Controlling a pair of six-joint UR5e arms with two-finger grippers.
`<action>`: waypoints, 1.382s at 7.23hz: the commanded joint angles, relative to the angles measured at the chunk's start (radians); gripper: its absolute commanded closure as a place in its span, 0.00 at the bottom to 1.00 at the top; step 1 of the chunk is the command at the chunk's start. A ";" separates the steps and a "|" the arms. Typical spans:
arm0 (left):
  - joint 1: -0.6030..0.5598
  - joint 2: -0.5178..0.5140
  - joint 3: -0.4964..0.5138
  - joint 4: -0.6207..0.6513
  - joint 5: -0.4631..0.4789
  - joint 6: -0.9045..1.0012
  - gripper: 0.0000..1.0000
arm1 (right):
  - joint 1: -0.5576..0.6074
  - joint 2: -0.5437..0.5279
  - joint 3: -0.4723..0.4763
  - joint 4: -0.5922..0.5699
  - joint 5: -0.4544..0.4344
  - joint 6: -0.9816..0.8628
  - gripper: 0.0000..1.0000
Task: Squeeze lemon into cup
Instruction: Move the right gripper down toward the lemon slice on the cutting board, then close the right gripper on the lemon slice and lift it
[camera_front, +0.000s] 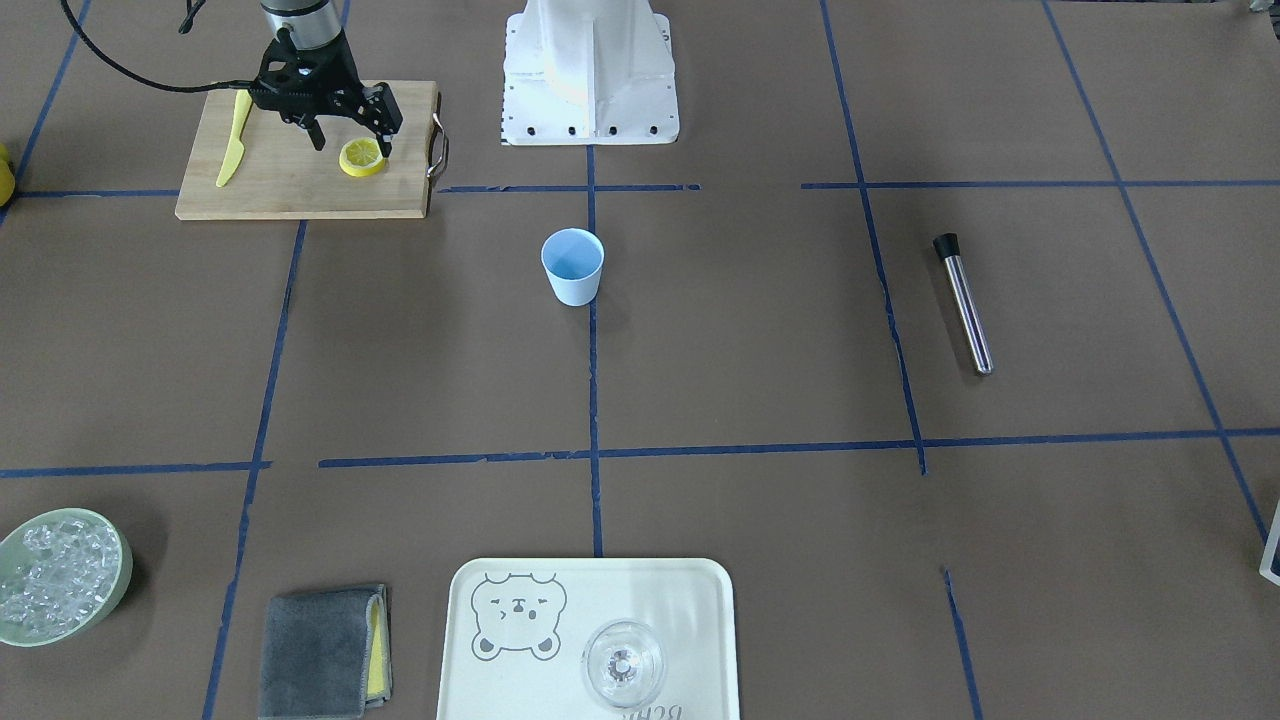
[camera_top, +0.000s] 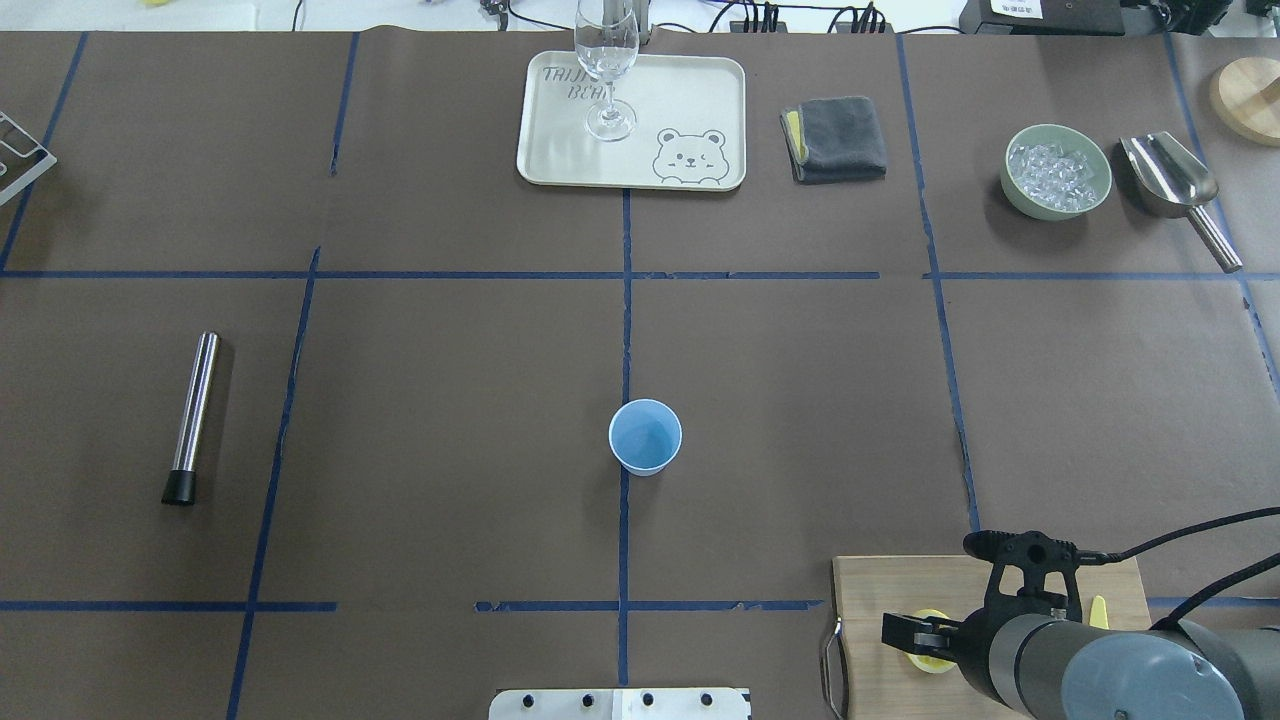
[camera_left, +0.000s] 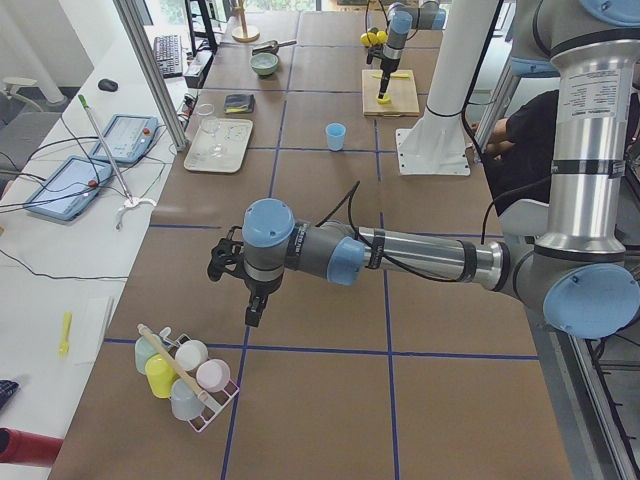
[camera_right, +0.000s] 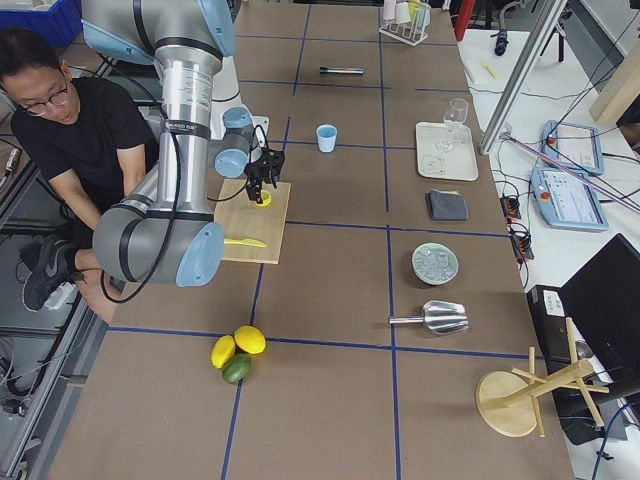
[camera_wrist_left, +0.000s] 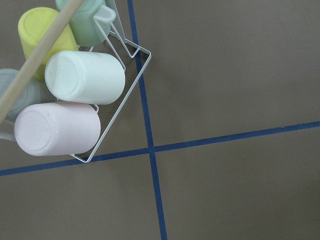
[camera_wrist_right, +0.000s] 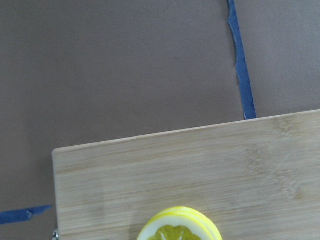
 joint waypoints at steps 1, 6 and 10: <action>0.000 0.000 -0.002 0.000 -0.001 0.000 0.00 | -0.020 0.004 -0.016 0.000 -0.002 0.003 0.00; 0.000 -0.001 -0.005 0.000 -0.001 0.000 0.00 | -0.017 0.045 -0.056 0.000 -0.002 0.001 0.00; 0.000 -0.002 -0.005 0.000 -0.001 0.000 0.00 | -0.014 0.036 -0.053 0.000 -0.002 0.015 0.24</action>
